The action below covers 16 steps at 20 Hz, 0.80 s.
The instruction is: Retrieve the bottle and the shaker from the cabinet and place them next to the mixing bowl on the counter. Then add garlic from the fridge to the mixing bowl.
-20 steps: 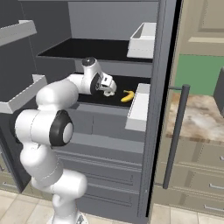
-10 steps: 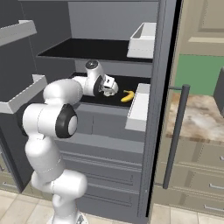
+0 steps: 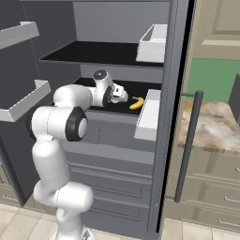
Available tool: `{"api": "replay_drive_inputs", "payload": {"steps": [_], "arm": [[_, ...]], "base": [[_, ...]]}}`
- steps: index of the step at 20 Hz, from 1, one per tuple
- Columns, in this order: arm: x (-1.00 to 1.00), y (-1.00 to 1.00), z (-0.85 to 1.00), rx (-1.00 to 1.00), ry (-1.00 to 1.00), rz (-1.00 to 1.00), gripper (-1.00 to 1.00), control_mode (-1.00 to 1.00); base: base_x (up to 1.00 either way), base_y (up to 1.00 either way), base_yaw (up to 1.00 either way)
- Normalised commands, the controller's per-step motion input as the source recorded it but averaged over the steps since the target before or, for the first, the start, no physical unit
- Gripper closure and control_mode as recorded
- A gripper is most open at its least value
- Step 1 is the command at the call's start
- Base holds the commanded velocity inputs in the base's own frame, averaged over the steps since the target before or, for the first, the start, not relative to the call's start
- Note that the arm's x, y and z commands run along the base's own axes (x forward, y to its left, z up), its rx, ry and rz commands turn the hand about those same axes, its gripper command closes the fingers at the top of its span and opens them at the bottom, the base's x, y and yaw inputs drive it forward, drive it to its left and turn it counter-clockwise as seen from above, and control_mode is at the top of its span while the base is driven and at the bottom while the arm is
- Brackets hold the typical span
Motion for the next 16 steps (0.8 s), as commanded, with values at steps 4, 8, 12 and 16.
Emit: {"api": "replay_drive_inputs", "payload": {"steps": [4, 8, 12, 16], "arm": [[0.37, -0.02, 0.00, -0.02, 0.08, 0.00, -1.00, -1.00], [0.31, 0.00, 0.00, -0.02, 0.08, 0.00, -1.00, -1.00], [0.25, 0.00, -0.06, 0.00, 0.04, 0.00, -1.00, -1.00], [0.15, 0.00, -0.27, 0.00, 0.00, 0.00, -1.00, -1.00]], "base": [[0.00, 0.00, 0.00], [0.00, 0.00, 0.00], [0.00, 0.00, 0.00], [0.00, 0.00, 0.00]]}}
